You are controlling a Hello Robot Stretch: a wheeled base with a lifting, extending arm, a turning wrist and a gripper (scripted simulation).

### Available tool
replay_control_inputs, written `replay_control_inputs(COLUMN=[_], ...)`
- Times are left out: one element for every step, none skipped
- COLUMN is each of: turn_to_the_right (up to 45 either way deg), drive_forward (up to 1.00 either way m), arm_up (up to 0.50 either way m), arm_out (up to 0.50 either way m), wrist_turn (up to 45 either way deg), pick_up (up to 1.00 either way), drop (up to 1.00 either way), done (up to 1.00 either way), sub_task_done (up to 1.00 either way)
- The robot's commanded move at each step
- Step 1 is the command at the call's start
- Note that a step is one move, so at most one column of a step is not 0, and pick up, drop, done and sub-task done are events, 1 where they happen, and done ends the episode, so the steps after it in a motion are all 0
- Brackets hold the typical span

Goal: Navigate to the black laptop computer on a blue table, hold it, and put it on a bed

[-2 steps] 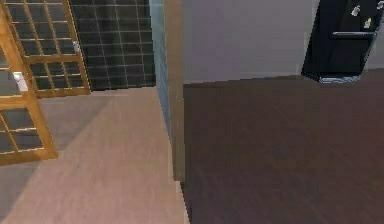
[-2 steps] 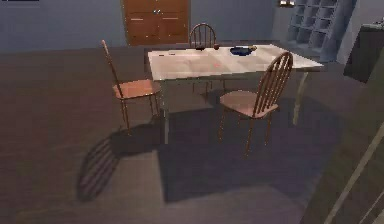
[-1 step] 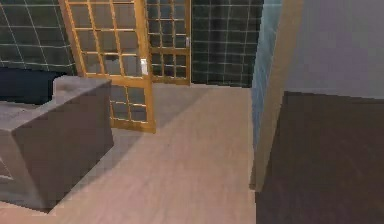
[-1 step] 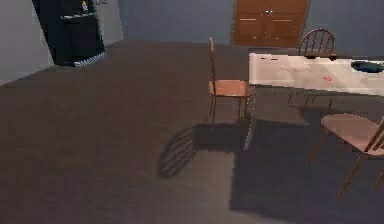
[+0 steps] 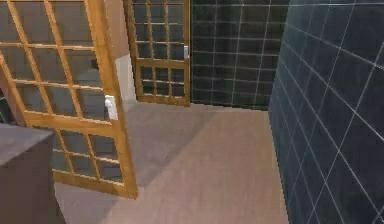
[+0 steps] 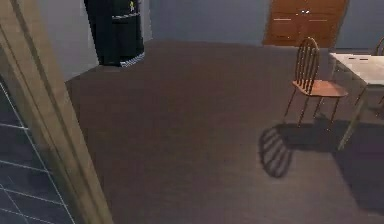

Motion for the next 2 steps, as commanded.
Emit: replay_control_inputs(turn_to_the_right=[0.0,0.0], drive_forward=[0.25,1.0], arm_up=[0.0,0.0], arm_out=[0.0,0.0], wrist_turn=[0.0,0.0], pick_up=[0.0,0.0], drop=[0.0,0.0], done=[0.0,0.0], sub_task_done=[0.0,0.0])
